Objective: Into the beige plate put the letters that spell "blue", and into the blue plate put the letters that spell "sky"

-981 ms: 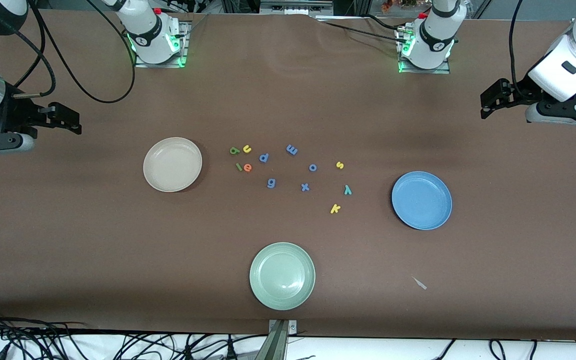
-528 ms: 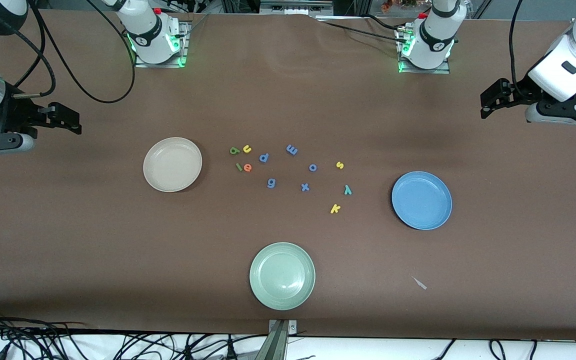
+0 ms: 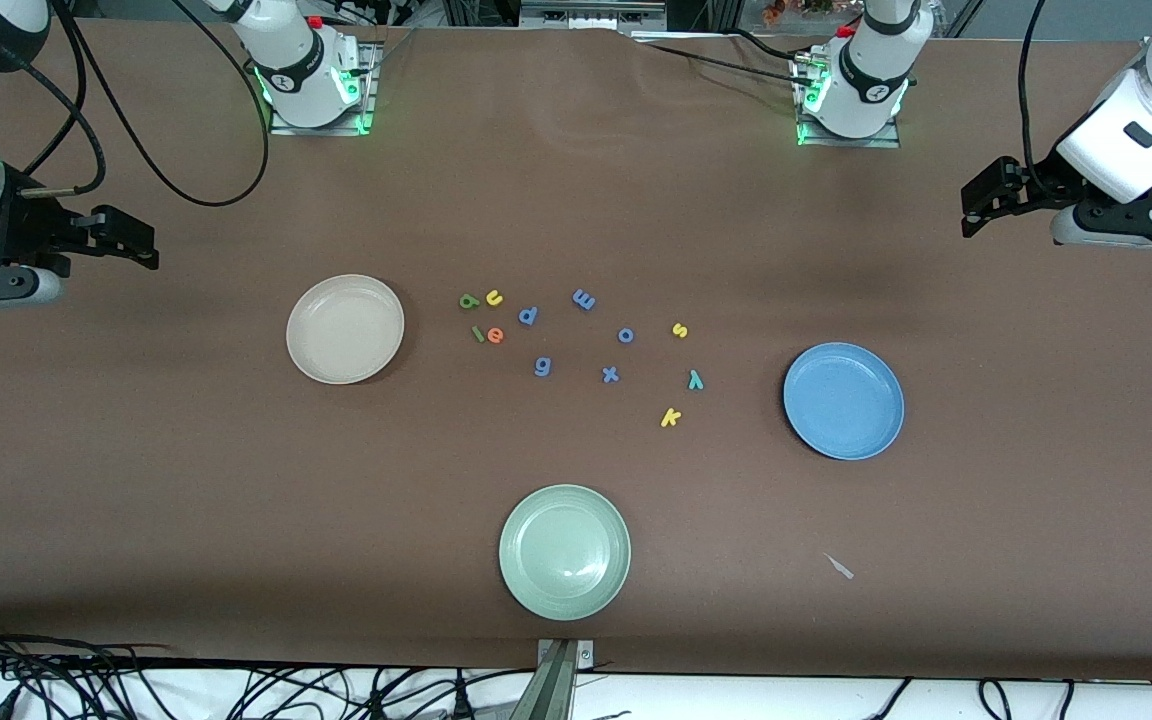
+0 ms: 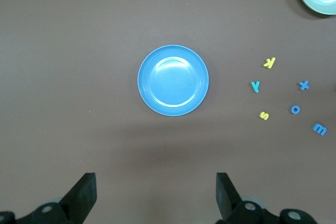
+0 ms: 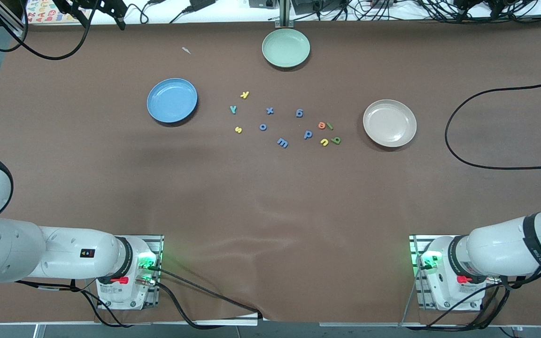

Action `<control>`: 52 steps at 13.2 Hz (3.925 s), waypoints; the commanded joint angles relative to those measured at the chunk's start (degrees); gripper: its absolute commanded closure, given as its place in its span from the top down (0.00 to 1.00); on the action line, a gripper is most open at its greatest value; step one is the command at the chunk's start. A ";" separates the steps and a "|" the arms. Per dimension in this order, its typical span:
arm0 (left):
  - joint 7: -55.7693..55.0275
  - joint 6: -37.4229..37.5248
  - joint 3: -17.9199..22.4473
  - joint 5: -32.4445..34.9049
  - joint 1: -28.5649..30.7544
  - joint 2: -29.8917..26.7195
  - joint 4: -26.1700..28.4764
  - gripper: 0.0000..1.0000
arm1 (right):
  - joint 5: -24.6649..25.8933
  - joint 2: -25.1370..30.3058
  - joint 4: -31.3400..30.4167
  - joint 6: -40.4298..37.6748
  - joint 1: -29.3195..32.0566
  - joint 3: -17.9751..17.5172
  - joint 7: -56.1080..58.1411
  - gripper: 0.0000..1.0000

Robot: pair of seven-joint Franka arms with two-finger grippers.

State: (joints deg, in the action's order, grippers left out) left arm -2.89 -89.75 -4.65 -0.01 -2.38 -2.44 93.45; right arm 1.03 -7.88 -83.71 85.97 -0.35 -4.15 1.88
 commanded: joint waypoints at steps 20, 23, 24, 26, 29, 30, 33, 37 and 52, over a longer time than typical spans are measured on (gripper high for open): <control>0.60 1.33 -0.18 1.42 -0.35 1.03 -2.05 1.00 | -0.94 -0.56 0.48 -0.46 0.70 2.74 -0.56 1.00; 0.43 1.33 -1.14 1.42 -0.87 1.03 -2.05 1.00 | -0.24 -1.96 0.83 -0.19 0.44 2.66 -0.56 1.00; 0.43 1.33 -1.23 1.42 -0.88 1.03 -2.05 1.00 | -0.41 -2.05 0.92 -0.11 0.52 2.66 -0.73 1.00; 1.04 1.24 -1.15 1.33 -0.88 1.73 -2.05 1.00 | -0.50 -1.97 0.92 -0.72 0.44 2.66 -0.65 1.00; 1.22 2.46 -1.06 0.81 -0.27 7.61 -1.96 1.00 | -0.67 -1.96 0.39 -4.58 -0.26 1.96 -0.46 1.00; 1.22 2.47 -1.06 0.54 -0.70 8.84 -1.96 1.00 | -0.94 -2.14 0.30 -4.50 -1.31 1.87 -0.73 1.00; 1.22 2.12 -2.11 0.54 -3.67 18.31 -6.32 1.00 | -3.13 -3.20 0.22 -3.54 -2.64 1.87 -2.04 1.00; 0.87 1.08 -2.03 0.63 -12.01 32.02 -18.37 1.00 | -3.49 -4.77 -3.90 1.81 -5.62 1.87 -7.22 1.00; -3.00 -36.10 -1.94 0.98 -21.53 52.53 -17.96 0.89 | 15.89 -14.08 -39.59 55.69 -6.15 -21.15 -53.85 0.99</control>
State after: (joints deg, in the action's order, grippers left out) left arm -5.26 -124.17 -7.13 -0.03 -23.37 48.85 76.18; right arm 9.98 -20.61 -120.57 137.58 -7.03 -23.28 -43.64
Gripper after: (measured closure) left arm 0.035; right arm 0.000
